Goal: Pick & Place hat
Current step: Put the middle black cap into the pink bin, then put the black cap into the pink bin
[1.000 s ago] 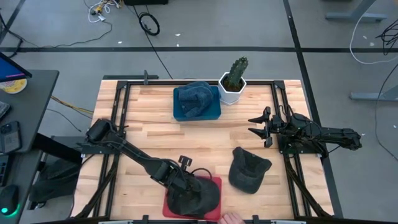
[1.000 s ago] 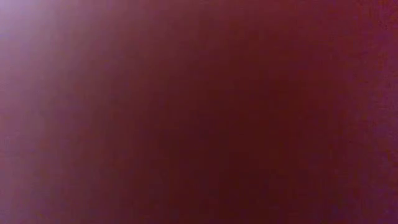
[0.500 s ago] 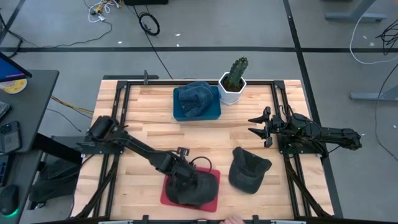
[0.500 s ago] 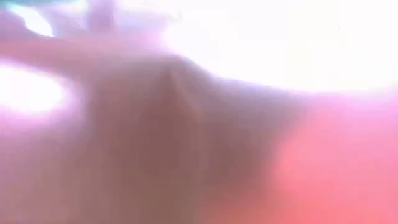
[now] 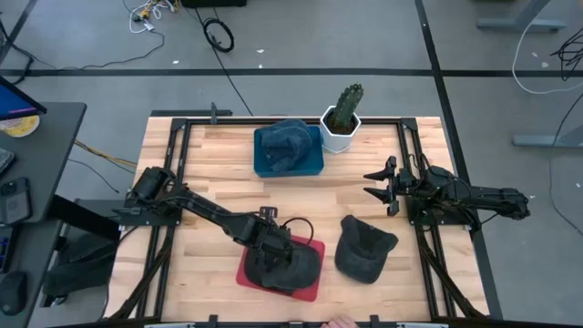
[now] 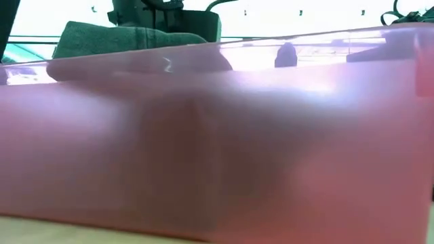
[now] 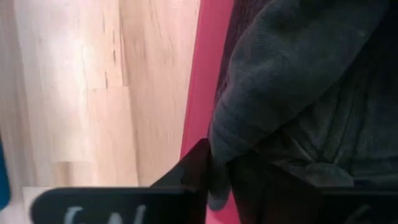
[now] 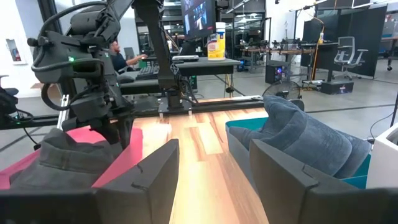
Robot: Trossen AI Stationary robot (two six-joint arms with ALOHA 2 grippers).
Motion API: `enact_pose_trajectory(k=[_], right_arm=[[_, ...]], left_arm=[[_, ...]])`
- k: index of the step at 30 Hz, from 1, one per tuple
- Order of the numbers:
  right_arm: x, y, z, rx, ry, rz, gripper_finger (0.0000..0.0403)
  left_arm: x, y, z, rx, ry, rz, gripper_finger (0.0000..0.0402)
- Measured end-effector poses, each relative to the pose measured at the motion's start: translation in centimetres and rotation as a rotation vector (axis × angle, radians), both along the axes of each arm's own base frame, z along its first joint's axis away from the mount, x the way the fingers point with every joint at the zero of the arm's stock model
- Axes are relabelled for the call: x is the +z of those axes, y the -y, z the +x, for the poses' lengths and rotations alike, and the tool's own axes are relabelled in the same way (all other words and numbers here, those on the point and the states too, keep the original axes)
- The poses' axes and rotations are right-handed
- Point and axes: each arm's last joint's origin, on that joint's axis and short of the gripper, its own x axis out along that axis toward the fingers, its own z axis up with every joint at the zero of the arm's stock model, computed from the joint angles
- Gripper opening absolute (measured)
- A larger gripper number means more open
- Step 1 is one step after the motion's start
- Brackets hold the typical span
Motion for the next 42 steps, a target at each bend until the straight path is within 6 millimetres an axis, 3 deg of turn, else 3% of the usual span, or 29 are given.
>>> enact_pose_trajectory(k=[5, 10, 17, 25, 37, 42], right_arm=[[0.0, 0.0, 0.0, 0.000, 0.000, 0.000, 0.0198], [0.0, 0.0, 0.0, 0.000, 0.000, 0.000, 0.0198], [0.0, 0.0, 0.0, 0.000, 0.000, 0.000, 0.0198], [0.0, 0.0, 0.0, 0.000, 0.000, 0.000, 0.0198], [0.0, 0.0, 0.0, -0.001, 0.000, 0.000, 0.0198], [0.0, 0.0, 0.0, -0.001, 0.000, 0.000, 0.0198]], left_arm=[[2.2, 0.2, 0.3, 0.013, -0.021, 0.003, 0.0117], [5.6, 0.5, 0.9, 0.015, -0.004, 0.008, 0.0165], [10.0, 0.9, 2.1, -0.058, 0.127, 0.001, 0.0192], [10.1, 1.0, 3.9, -0.246, 0.235, 0.061, 0.0193], [11.4, -3.0, 6.8, -0.335, 0.406, 0.092, 0.0193], [11.3, -3.6, 6.5, -0.301, 0.374, 0.077, 0.0193]])
